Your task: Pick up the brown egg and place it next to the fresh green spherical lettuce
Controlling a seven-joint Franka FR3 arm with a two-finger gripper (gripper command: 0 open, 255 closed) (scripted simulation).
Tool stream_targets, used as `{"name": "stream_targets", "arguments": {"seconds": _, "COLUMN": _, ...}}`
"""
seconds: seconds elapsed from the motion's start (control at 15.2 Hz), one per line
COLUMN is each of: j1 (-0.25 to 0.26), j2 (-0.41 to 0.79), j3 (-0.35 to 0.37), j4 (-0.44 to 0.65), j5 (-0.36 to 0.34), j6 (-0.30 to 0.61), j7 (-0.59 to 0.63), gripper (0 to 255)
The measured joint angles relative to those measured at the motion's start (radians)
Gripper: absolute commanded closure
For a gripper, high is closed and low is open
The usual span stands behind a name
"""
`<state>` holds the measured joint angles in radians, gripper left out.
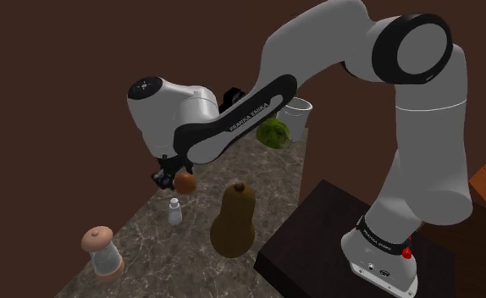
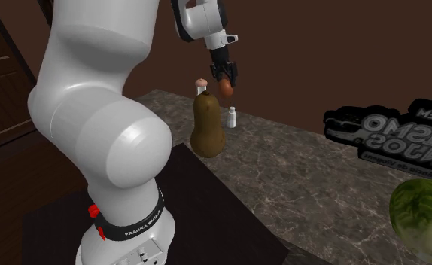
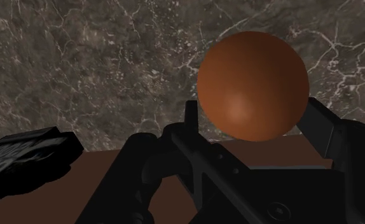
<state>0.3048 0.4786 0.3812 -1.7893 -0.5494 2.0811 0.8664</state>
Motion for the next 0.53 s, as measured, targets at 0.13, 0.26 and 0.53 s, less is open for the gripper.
{"name": "stream_targets", "arguments": {"seconds": 0.13, "j1": -0.003, "j2": -0.014, "j3": 0.004, "j4": 0.006, "j5": 0.009, "j6": -0.017, "j7": -0.011, "gripper": 255}}
{"name": "stream_targets", "arguments": {"seconds": 0.26, "j1": -0.005, "j2": -0.032, "j3": 0.01, "j4": 0.01, "j5": 0.021, "j6": -0.036, "j7": -0.02, "gripper": 255}}
{"name": "stream_targets", "arguments": {"seconds": 0.53, "j1": -0.008, "j2": -0.055, "j3": 0.017, "j4": 0.025, "j5": 0.037, "j6": -0.069, "j7": -0.038, "gripper": 255}}
